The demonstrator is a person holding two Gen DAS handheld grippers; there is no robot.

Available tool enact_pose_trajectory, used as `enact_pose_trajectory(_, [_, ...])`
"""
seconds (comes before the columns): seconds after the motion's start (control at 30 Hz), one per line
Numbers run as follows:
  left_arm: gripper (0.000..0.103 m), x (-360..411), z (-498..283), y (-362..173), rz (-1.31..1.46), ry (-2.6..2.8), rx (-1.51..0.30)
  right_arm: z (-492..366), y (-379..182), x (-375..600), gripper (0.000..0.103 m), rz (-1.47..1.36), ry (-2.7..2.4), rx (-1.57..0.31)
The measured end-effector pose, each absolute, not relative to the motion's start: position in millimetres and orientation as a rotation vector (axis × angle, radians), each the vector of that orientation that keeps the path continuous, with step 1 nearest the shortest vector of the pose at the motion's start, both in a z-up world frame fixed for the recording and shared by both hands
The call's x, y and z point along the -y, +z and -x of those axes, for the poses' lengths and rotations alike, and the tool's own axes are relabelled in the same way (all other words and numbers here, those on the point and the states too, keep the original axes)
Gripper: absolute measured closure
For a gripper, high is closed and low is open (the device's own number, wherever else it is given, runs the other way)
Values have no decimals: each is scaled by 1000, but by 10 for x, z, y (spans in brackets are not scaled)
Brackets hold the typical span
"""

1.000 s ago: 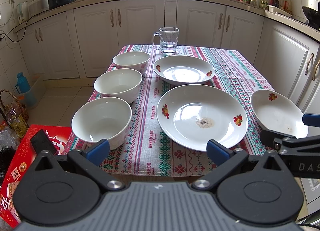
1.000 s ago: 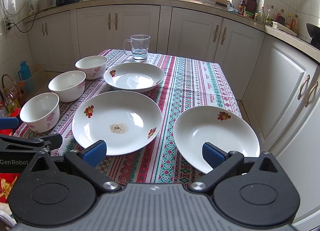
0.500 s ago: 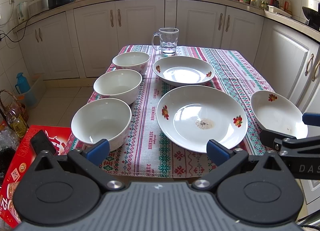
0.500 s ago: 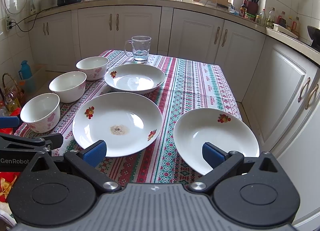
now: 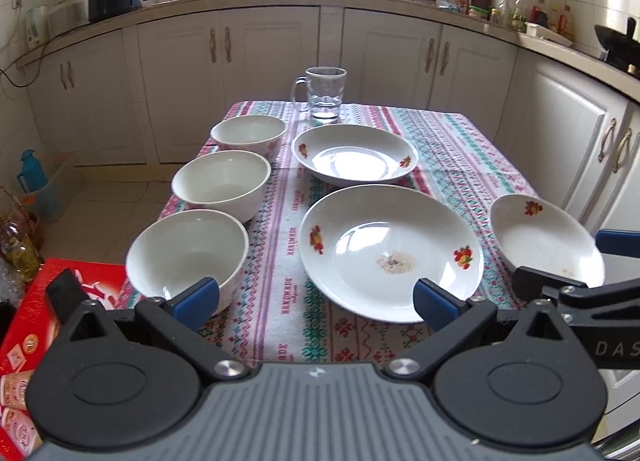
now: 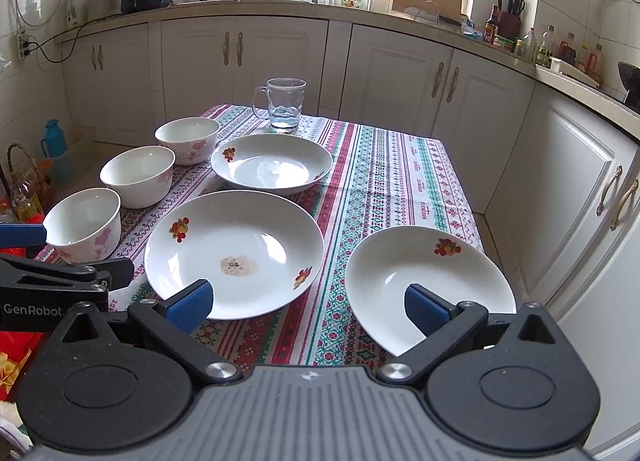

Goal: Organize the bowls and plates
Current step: 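Move the left gripper toward the rim of the white flower-decal plate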

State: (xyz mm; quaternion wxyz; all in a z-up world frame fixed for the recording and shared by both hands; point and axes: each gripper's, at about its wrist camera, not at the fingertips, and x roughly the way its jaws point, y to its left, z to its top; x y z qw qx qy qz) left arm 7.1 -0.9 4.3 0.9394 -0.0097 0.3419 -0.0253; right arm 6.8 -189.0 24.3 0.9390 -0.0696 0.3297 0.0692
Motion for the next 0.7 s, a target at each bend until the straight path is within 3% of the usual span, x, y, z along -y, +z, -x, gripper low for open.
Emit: enact_pose_trajectory(0.7, [1, 137, -493, 153, -4, -233, -670, -139, 231, 2692, 0, 199, 56, -608])
